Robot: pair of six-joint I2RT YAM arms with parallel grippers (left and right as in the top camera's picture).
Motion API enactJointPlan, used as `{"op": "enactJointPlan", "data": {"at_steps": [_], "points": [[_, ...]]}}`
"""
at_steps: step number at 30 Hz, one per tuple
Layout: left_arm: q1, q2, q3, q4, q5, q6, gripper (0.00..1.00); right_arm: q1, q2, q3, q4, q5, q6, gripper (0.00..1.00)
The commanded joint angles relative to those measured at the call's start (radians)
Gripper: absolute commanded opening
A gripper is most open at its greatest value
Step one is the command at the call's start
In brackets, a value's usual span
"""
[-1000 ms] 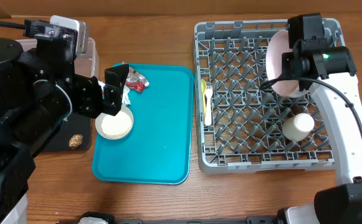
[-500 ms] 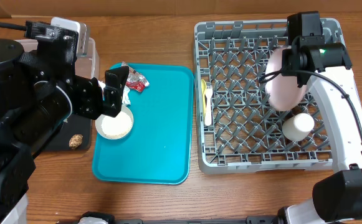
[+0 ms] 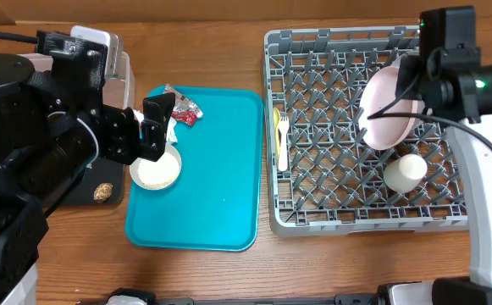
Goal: Sort waste into correct bins and load items into the dishwasher rack
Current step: 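Stand the pink plate upright beside the grey plate with right gripper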
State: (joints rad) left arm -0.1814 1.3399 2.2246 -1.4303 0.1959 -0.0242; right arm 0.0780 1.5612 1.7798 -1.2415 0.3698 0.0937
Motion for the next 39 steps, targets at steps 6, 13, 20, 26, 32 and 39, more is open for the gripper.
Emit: {"op": "enactJointPlan", "data": {"at_steps": [6,13,20,26,32,39], "points": [[-0.002,0.002,0.009,-0.01,-0.012,-0.009,1.0,-0.024,0.055,-0.043,-0.169,-0.044,0.23,0.04],[-0.002,0.002,0.009,-0.009,-0.012,-0.009,1.0,-0.028,0.087,-0.14,-0.197,-0.073,0.278,0.04],[-0.002,0.002,0.009,-0.01,-0.012,-0.009,1.0,-0.042,0.087,-0.22,-0.161,-0.065,0.328,0.04],[-0.002,0.002,0.009,-0.01,-0.012,-0.009,1.0,-0.098,0.087,-0.274,-0.107,-0.066,0.33,0.04],[-0.002,0.003,0.009,-0.002,-0.013,-0.008,1.0,-0.117,0.087,-0.282,-0.007,-0.151,0.267,0.04],[-0.002,0.009,0.009,-0.006,-0.012,-0.009,1.0,-0.112,0.087,-0.282,0.115,-0.2,0.247,0.04]]}}
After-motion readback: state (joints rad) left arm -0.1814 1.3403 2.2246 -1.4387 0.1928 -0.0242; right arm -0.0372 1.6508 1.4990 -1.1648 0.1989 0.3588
